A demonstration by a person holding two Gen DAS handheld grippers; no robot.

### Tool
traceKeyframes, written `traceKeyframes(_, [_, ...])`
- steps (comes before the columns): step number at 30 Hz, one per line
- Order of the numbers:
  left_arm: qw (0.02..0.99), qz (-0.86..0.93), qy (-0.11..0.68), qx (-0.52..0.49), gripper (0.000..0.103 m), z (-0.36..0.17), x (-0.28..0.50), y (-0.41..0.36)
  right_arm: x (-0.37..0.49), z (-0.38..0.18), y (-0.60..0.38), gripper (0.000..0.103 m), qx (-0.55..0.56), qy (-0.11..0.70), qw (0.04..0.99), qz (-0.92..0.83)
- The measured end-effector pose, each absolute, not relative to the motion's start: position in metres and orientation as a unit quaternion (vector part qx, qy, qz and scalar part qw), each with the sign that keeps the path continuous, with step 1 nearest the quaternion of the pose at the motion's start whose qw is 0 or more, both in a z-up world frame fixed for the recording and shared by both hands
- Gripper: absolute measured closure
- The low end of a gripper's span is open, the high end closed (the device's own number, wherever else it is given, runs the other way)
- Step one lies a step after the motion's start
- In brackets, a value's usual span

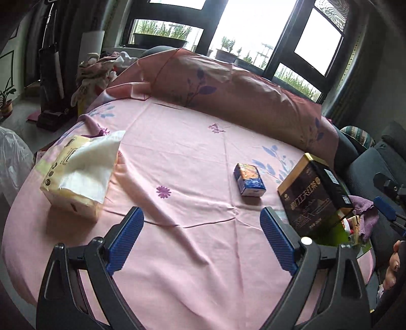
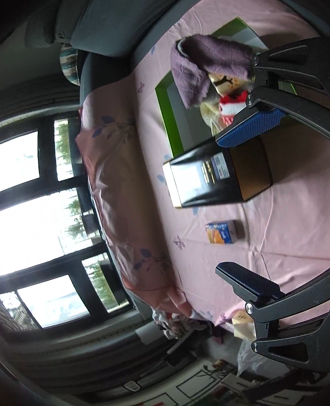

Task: Organize soft objects
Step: 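Move the right gripper to the blue Tempo tissue pack, then close the right gripper on the blue Tempo tissue pack and lift it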

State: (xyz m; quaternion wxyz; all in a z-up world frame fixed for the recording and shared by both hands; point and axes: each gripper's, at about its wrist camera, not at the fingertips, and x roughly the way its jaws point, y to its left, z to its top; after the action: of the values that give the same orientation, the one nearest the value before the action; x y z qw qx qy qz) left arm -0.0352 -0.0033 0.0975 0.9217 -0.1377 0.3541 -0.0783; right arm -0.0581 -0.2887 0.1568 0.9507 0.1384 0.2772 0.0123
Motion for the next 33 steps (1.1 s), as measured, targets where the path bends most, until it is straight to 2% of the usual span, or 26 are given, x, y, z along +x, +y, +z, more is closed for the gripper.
traceKeyframes(10, [0.911, -0.048, 0.383, -0.142, 0.011, 0.082, -0.02, 0.027, 0.026, 0.121, -0.193, 0.01, 0.078, 0.368, 0.924, 0.064])
traceKeyframes(13, [0.91, -0.047, 0.387, -0.143, 0.012, 0.082, -0.017, 0.032, 0.058, 0.098, -0.174, 0.016, 0.038, 0.401, 0.915, 0.033])
traceKeyframes(23, [0.899, -0.03, 0.408, -0.156, 0.012, 0.075, -0.008, 0.055, 0.137, 0.032, -0.16, 0.022, -0.046, 0.473, 0.878, -0.055])
traceKeyframes(29, [0.893, -0.034, 0.418, -0.164, 0.012, 0.073, -0.007, 0.06, 0.147, 0.012, -0.169, 0.05, -0.031, 0.484, 0.873, -0.052])
traceKeyframes(33, [0.893, -0.033, 0.418, -0.166, 0.012, 0.073, -0.007, 0.063, 0.133, 0.015, -0.17, 0.05, 0.001, 0.494, 0.869, -0.015])
